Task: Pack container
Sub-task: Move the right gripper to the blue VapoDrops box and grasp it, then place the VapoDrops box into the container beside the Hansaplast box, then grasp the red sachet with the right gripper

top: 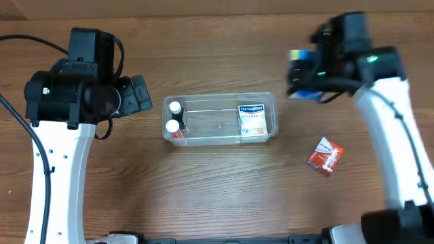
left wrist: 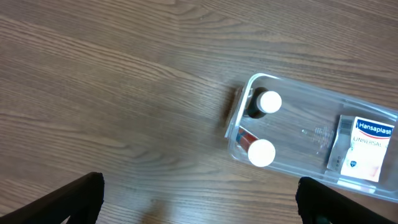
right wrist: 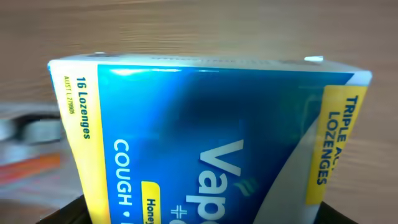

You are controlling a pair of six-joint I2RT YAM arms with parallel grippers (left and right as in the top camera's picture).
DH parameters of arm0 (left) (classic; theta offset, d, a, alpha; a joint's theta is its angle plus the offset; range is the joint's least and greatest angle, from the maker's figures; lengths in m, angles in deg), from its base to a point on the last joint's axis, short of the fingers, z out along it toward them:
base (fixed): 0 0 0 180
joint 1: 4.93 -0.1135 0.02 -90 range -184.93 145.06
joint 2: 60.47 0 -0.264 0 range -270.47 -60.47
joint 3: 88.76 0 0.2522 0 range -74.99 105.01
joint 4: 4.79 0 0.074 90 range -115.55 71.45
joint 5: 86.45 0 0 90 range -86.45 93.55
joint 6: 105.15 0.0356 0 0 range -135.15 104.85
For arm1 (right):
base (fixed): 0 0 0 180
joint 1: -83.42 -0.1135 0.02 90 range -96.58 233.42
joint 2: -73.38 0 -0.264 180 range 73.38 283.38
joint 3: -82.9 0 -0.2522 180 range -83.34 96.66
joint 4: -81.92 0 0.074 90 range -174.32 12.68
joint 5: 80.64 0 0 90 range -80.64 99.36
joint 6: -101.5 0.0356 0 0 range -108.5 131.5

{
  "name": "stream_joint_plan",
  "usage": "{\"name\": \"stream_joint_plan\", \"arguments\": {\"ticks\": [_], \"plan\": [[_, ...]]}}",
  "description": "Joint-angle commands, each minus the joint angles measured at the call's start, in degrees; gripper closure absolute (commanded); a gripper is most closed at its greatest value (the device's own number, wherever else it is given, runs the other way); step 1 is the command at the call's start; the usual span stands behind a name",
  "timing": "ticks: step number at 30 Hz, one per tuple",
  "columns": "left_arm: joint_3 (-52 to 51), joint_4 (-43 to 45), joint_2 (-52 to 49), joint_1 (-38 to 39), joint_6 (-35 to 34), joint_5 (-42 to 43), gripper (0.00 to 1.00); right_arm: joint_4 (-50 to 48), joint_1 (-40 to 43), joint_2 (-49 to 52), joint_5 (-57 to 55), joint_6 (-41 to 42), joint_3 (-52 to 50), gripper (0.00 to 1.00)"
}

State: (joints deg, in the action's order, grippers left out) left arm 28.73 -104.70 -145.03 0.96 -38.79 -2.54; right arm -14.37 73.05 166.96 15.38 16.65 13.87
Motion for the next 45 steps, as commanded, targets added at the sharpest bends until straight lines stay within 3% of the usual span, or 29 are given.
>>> {"name": "stream_joint_plan", "arguments": {"ticks": [1,3,6,16,19,21,24,27,30,32,35,37,39,41,45], "plan": [[-0.37,0.02,-0.46,-0.22,0.5,-0.5,0.0,-2.69,-13.7,0.57,-0.9,9.97,0.55,0.27],[-0.37,0.0,-0.46,-0.22,0.5,-0.5,0.0,-5.42,-21.62,3.87,-4.68,14.4,0.52,0.27],[-0.39,-0.52,-0.46,-0.22,0.5,-0.5,0.0,-6.25,-26.01,11.21,-5.95,18.16,0.52,0.27],[-0.39,-0.59,-0.46,-0.22,0.5,-0.5,0.0,-6.54,-25.99,23.78,-4.22,18.93,0.52,0.27],[-0.39,-0.57,-0.46,-0.22,0.5,-0.5,0.0,-6.51,-26.01,24.2,-4.22,18.93,0.52,0.18],[-0.39,-0.57,-0.46,-0.22,0.5,-0.5,0.0,-6.88,-25.99,24.2,-4.26,18.91,0.52,0.0],[-0.39,-0.59,-0.46,-0.22,0.5,-0.5,0.0,-5.27,-25.64,22.99,-5.9,18.91,1.18,0.0],[-0.39,-0.61,-0.46,-0.22,0.52,-0.5,0.0,0.07,-24.26,15.72,-14.6,18.93,5.55,0.0],[-0.39,-0.63,-0.46,-0.22,0.52,-0.5,0.0,5.62,-19.21,4.22,-20.02,23.43,10.51,0.0],[-0.39,-0.63,-0.46,-0.22,0.52,-0.48,0.0,10.01,-11.17,-3.15,-19.93,27.93,10.45,0.0],[-0.39,-0.63,-0.46,-0.22,0.52,-0.5,0.0,20.24,2.93,-6.1,-18.82,27.89,8.85,0.0],[-0.37,-0.63,-0.46,-0.22,0.52,-0.5,0.0,22.05,7.02,-6.03,-18.69,27.89,5.35,0.0],[-0.39,-0.66,-0.46,-0.22,0.52,-0.48,0.0,20.24,11.08,-6.03,-15.76,26.97,-1.46,0.0],[-0.37,-0.66,-0.46,-0.22,0.52,-0.5,0.0,13.66,13.64,-6.03,-10.75,22.73,-11.67,0.0],[-0.37,-0.66,-0.46,-0.22,0.52,-0.5,0.0,-0.07,15.06,-4.72,-10.19,22.45,-31.34,0.0]]}}
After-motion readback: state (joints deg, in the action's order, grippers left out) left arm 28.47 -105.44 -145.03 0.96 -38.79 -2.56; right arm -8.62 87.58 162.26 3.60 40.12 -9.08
